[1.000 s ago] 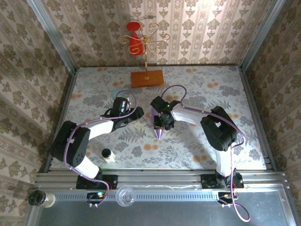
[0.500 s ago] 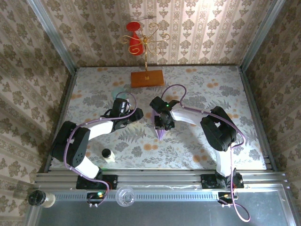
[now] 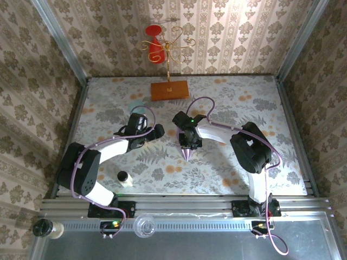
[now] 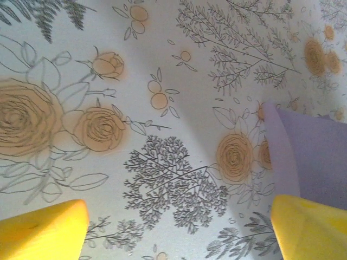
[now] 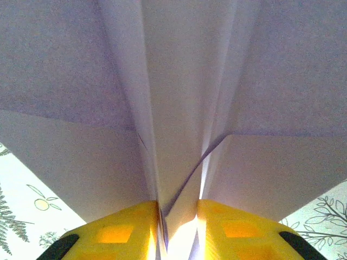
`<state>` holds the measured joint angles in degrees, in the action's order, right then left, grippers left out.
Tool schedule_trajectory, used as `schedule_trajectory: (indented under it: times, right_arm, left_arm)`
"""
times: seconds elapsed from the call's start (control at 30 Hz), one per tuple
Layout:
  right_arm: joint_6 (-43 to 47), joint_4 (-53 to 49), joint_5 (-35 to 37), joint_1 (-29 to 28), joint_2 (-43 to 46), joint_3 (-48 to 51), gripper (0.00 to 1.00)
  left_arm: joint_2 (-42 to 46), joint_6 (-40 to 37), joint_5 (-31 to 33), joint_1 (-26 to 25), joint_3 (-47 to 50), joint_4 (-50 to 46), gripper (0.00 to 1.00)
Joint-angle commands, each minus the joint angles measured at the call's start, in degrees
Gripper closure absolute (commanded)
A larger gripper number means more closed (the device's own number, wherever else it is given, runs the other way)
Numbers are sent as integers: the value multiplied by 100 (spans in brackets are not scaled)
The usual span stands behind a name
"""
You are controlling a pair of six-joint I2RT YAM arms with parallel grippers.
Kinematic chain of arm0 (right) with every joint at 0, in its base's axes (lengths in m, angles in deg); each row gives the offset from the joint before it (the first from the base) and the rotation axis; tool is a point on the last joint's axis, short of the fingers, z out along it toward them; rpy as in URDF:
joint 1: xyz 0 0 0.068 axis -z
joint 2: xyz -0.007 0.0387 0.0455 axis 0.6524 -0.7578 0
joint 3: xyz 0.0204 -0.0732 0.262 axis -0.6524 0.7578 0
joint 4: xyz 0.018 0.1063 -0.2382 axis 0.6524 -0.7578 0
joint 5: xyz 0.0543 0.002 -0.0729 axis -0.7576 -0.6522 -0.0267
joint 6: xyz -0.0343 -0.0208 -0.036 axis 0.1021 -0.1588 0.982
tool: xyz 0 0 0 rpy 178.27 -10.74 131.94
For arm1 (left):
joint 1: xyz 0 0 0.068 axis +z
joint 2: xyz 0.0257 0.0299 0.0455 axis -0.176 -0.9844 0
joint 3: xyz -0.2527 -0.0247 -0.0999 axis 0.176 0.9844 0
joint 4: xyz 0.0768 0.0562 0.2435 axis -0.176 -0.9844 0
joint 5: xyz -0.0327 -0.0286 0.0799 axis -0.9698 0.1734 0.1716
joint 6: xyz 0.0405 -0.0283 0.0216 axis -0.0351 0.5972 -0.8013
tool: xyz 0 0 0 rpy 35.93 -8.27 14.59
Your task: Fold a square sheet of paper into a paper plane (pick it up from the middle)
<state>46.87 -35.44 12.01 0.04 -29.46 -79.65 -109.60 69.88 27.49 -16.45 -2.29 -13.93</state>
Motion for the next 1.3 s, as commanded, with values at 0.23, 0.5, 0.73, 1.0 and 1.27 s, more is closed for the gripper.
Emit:
schedule_trajectory:
  times: [0.23, 0.5, 0.73, 1.0, 1.27]
  right_arm:
    - [-32, -275, 237, -35, -50, -124, 65]
    - [-6, -309, 219, -36, -101, -128, 73]
    - [-37, -288, 468, -27, 173, -93, 84]
    - [54, -29, 433, 130, 466, 49, 91]
    - [123, -29, 162, 186, 142, 60, 88]
  left_arm:
    - [221, -376, 440, 20, -124, -540, 0]
    - [197, -396, 429, 183, -131, -557, 0]
    - [234, -431, 424, 240, -107, -577, 0]
    - [221, -433, 368, 259, -91, -557, 0]
    - [115, -400, 248, 259, -80, -479, 0]
